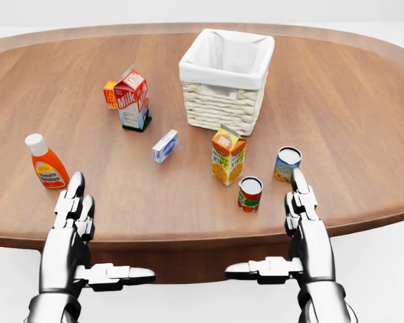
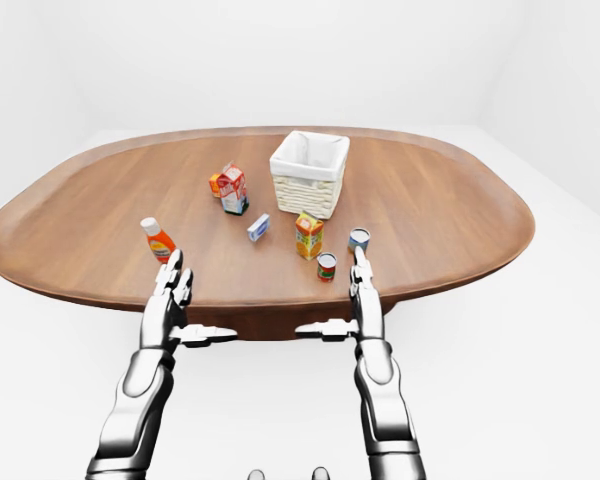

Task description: Pick up the orange juice, and put it in the basket.

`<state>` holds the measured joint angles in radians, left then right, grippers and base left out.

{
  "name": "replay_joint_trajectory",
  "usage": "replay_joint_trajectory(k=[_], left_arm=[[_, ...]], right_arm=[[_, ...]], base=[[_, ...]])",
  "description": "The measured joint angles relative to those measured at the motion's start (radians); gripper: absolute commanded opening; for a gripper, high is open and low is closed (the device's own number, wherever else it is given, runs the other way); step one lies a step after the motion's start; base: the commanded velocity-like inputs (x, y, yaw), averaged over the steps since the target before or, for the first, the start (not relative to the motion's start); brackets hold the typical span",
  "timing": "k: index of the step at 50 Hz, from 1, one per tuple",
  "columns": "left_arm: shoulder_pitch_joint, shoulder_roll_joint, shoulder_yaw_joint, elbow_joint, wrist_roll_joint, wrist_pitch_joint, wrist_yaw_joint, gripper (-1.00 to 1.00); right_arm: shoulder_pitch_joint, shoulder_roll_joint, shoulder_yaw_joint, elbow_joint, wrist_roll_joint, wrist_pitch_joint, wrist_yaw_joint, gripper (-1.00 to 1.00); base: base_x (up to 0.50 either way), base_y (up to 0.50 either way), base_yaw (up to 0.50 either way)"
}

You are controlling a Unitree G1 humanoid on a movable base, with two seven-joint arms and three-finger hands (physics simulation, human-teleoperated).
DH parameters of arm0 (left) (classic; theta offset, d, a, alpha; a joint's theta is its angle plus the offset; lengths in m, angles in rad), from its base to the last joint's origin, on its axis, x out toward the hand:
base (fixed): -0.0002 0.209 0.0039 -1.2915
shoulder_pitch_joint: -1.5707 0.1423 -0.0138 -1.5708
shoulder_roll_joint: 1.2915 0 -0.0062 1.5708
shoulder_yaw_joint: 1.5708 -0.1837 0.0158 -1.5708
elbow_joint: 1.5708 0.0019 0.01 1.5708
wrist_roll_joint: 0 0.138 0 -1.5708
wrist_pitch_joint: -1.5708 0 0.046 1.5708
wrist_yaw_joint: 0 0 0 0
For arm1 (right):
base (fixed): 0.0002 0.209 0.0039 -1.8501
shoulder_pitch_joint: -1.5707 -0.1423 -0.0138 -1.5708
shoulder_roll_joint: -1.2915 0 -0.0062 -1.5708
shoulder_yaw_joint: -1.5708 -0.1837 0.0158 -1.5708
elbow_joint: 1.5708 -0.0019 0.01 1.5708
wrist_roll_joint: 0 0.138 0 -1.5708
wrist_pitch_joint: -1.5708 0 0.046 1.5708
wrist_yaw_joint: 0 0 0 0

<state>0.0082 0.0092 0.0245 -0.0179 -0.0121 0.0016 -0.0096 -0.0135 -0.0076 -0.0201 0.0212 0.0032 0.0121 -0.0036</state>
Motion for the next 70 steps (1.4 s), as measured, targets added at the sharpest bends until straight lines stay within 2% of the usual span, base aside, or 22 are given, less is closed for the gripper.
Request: replay_joint_trajectory(k=[19, 25, 30, 37, 43, 55, 70], left_arm=[[0.030, 0.007, 0.021, -0.051, 0.019, 0.002, 0.014, 1.00], [0.086, 0.002, 0.024, -0.164, 0.026, 0.021, 0.019, 1.00], [0.172, -0.010, 0.036, -0.326, 0.036, 0.036, 0.019, 1.00], [0.299, -0.047, 0.078, -0.549, 0.044, 0.036, 0.003, 1.00], [0.364, -0.085, 0.119, -0.671, 0.044, 0.038, -0.023, 1.00], [0.396, -0.122, 0.159, -0.761, 0.053, 0.048, -0.042, 1.00], [0.397, -0.118, 0.144, -0.769, 0.057, 0.059, -0.038, 1.00]], right_arm=[[-0.018, -0.010, -0.016, 0.027, -0.017, 0.040, -0.028, 1.00], [0.032, -0.007, -0.016, -0.083, -0.019, 0.075, -0.030, 1.00], [0.109, 0.000, -0.016, -0.243, -0.028, 0.075, -0.030, 1.00], [0.222, 0.013, -0.019, -0.463, -0.048, 0.075, -0.023, 1.00], [0.291, 0.025, -0.022, -0.598, -0.061, 0.075, -0.014, 1.00], [0.363, 0.037, -0.017, -0.743, -0.086, 0.075, 0.002, 1.00], [0.372, 0.031, 0.004, -0.784, -0.113, 0.075, 0.016, 1.00]], base=[[0.00, 0.00, 0.00], [0.00, 0.00, 0.00], [0.00, 0.00, 0.00], [0.00, 0.00, 0.00], [0.00, 0.00, 0.00], [0.04, 0.02, 0.00], [0.50, 0.16, 0.00]])
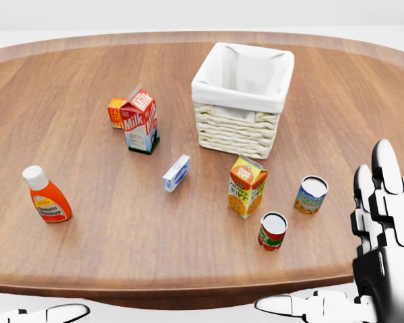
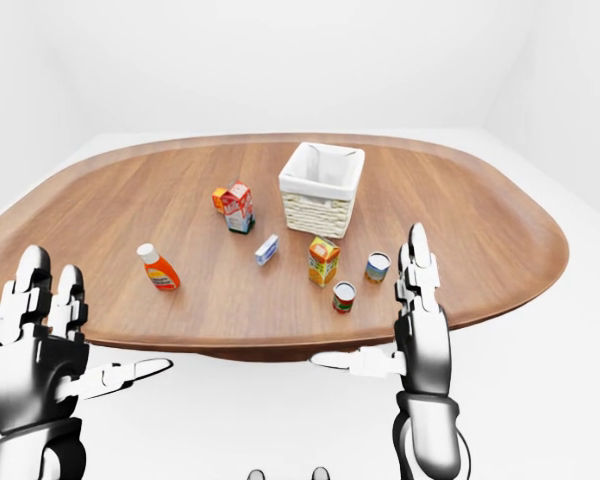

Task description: Pick up the orange juice, and put it in the basket.

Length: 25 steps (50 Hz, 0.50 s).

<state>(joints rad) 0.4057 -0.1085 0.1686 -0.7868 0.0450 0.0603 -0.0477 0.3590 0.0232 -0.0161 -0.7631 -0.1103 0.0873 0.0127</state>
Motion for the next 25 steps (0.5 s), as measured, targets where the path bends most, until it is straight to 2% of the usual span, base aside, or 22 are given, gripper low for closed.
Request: replay_joint_trajectory(k=[25], left_arm=[[0.001, 0.014, -0.027, 0.009, 0.007, -0.005, 0.015, 1.00]], right_arm=[[-0.007, -0.008, 0.023, -0.012, -0.018, 0.000, -0.002, 1.00]], base=[[0.50, 0.16, 0.00]])
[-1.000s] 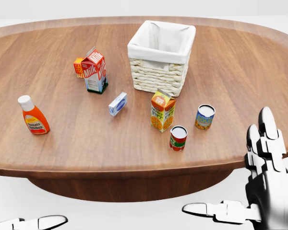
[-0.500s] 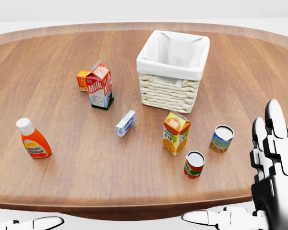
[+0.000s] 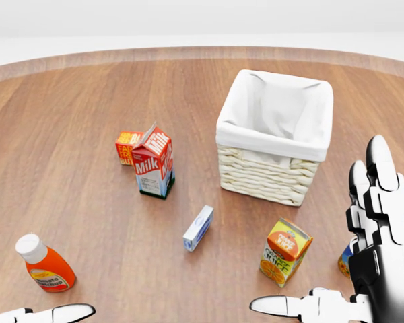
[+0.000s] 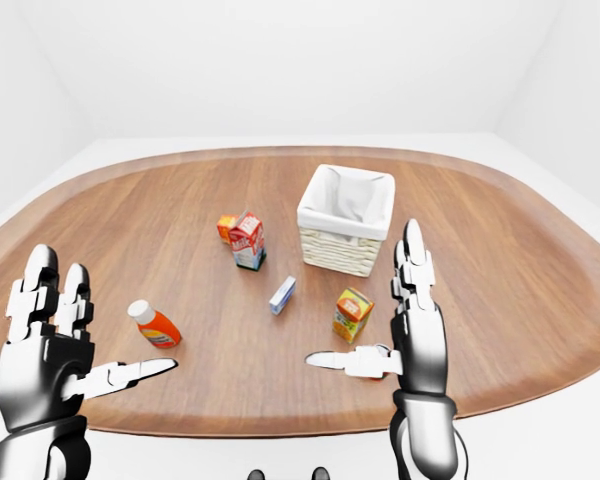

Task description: Pick up the orange juice, and put it in the basket.

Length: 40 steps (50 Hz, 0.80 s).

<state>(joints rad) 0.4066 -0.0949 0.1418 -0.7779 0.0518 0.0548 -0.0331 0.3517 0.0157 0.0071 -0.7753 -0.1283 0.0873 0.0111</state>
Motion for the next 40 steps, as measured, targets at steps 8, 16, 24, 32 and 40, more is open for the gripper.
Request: replay_joint_trajectory(k=[8, 16, 24, 32, 40], left_arm=[[0.005, 0.005, -0.016, 0.000, 0.007, -0.004, 0.006, 1.00], [0.003, 0.009, -0.021, 0.000, 0.006, -0.004, 0.010, 1.00], [0.004, 0.011, -0.023, 0.000, 0.005, -0.004, 0.012, 1.00], [0.004, 0.012, -0.024, 0.000, 0.004, -0.004, 0.013, 1.00], [0.005, 0.012, -0.022, -0.002, 0.000, -0.003, 0.012, 1.00]], right_arm=[[0.003, -0.002, 0.005, -0.007, 0.002, 0.000, 0.001, 1.00], [0.001, -0.003, 0.008, -0.010, 0.007, 0.000, 0.003, 1.00], [0.005, -0.004, 0.008, -0.011, 0.012, 0.000, 0.006, 1.00], [0.008, -0.004, 0.007, -0.011, 0.024, 0.000, 0.012, 1.00], [0.010, -0.005, 0.007, -0.008, 0.030, 0.000, 0.015, 1.00]], base=[[0.50, 0.16, 0.00], [0.50, 0.16, 0.00], [0.50, 0.15, 0.00], [0.50, 0.11, 0.00], [0.50, 0.08, 0.00]])
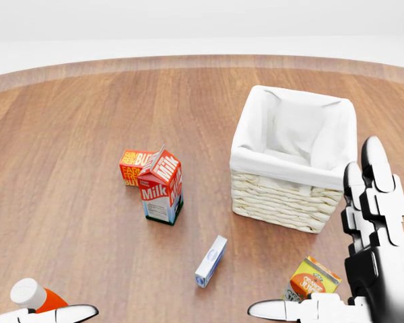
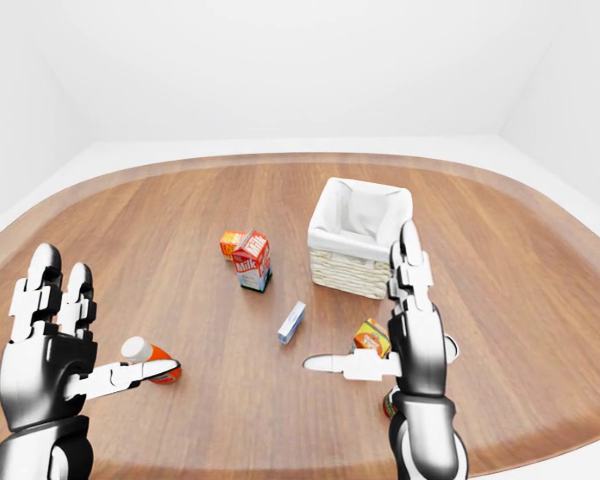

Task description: Pick up the orange juice, and put it in the basket.

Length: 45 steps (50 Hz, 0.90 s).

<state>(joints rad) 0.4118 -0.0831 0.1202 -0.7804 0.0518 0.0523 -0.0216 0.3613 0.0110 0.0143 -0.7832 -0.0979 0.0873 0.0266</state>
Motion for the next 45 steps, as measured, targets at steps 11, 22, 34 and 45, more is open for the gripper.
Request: replay_joint_trajectory(k=[11, 22, 34, 45], left_arm=[[0.000, -0.003, -0.002, 0.000, -0.001, 0.000, -0.003, 1.00], [0.000, 0.003, -0.001, 0.006, -0.004, -0.002, -0.004, 1.00], [0.001, 0.003, -0.010, 0.009, -0.003, -0.005, -0.002, 1.00], [0.003, 0.004, -0.012, 0.007, -0.004, -0.005, 0.000, 1.00]], right_arm=[[0.003, -0.003, -0.003, 0.006, 0.023, 0.000, 0.006, 1.00], [0.010, 0.000, 0.006, 0.007, 0.036, 0.000, 0.007, 1.00], [0.012, -0.002, -0.002, 0.017, 0.043, 0.000, 0.004, 1.00], [0.001, 0.001, -0.011, 0.031, 0.040, 0.000, 0.001, 1.00]], base=[[0.09, -0.20, 0.00], [0.00, -0.25, 0.00], [0.00, -0.03, 0.00], [0.00, 0.00, 0.00]])
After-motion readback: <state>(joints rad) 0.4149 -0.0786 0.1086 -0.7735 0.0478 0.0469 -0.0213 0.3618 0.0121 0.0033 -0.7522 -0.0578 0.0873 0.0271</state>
